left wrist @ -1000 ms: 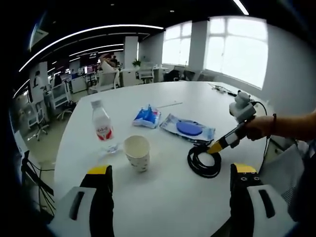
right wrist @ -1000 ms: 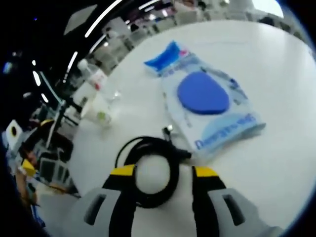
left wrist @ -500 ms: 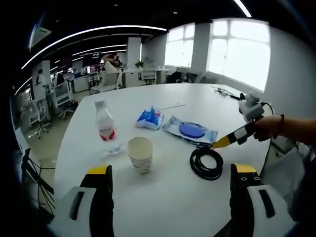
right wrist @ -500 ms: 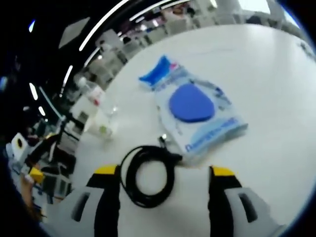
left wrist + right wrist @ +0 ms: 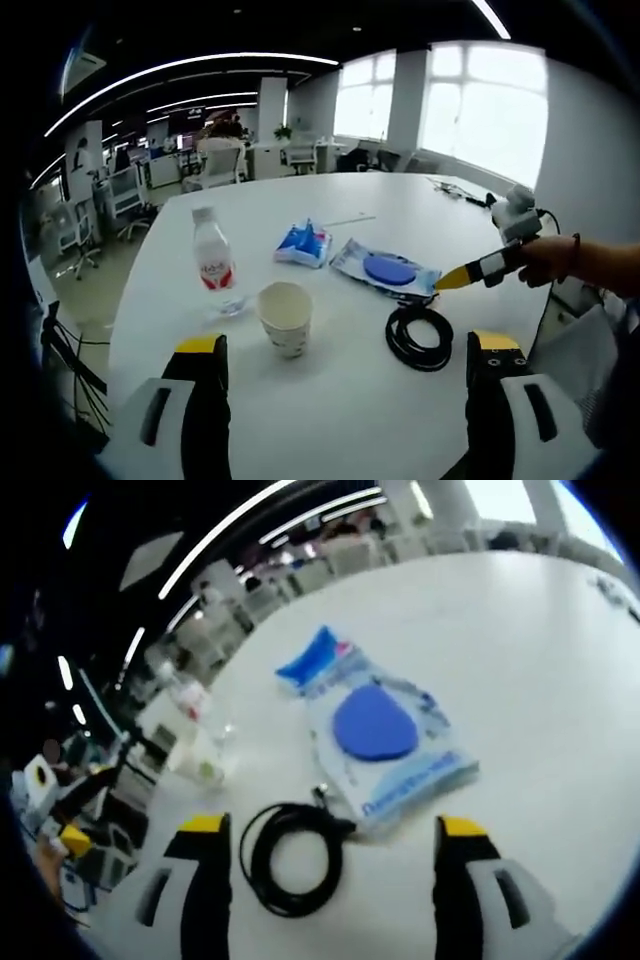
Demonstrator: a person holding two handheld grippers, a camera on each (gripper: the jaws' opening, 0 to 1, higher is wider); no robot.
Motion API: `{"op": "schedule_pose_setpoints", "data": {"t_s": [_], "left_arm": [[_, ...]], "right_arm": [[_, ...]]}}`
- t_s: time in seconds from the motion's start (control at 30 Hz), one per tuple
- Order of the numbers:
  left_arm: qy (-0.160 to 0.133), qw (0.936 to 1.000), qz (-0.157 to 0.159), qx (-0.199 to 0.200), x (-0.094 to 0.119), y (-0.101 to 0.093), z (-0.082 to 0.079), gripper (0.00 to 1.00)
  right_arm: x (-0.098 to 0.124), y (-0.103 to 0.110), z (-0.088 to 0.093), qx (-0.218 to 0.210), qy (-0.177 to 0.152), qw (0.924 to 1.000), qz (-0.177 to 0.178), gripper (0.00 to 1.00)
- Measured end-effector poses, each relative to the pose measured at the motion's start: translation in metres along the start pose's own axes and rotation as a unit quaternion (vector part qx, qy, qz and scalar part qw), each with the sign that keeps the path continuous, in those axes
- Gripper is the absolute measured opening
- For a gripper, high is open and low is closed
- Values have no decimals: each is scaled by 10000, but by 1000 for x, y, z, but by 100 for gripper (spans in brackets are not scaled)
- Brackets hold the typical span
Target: Arrange the tabletop items into an orderly group along one side of the table until the central work area is clear of visible clutter.
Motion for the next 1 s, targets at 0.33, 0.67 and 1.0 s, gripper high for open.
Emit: {"op": "schedule_pose_setpoints", "data": {"t_s": [0.33,0.67,1.0], "left_arm": [[-87,9998,-155,87,-7,8,-4,100],[-179,9992,-291,216,-19,18,-8,100],[-42,9986,-462,256,-34,30,-2,96]], "right_arm": [[1,3,-12,480,-274,9985,-27,90],[1,0,-18,786,-421,9960,0,100],[0,1,-18,1072,-385,9935,-31,100]]}}
Point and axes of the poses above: the point that each gripper's makers call its tool centre point, and the gripper's own axes: x roughly backward along the fingers, y roughly to its left, z roughly out of its underside, the point moved 6 cm from there along x, roughly backward along the fingers, and after that the axes turned 12 degrees about x, right-handed, at the moved point
